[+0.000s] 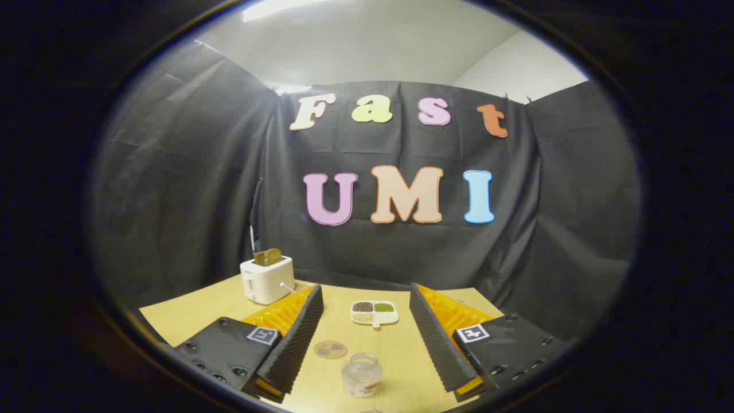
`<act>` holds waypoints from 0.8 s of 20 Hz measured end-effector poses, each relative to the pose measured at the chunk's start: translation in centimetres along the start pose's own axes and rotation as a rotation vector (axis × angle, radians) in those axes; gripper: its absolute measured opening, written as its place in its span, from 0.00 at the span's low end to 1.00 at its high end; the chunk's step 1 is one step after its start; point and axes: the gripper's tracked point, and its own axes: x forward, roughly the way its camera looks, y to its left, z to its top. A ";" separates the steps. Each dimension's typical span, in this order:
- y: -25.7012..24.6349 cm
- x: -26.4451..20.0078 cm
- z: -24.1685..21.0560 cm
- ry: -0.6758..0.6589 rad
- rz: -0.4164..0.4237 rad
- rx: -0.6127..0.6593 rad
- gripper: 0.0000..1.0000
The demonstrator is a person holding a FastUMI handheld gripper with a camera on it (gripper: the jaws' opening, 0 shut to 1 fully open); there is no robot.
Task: Take the bottle from table, then pour the juice into the cup, finally place the bottle on the coaster
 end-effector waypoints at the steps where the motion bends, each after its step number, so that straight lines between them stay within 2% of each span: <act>1: -0.2 -0.1 0.2 -0.003 -0.005 -0.003 0.96; 16: -0.5 -2.0 1.1 -0.012 -0.039 -0.018 0.96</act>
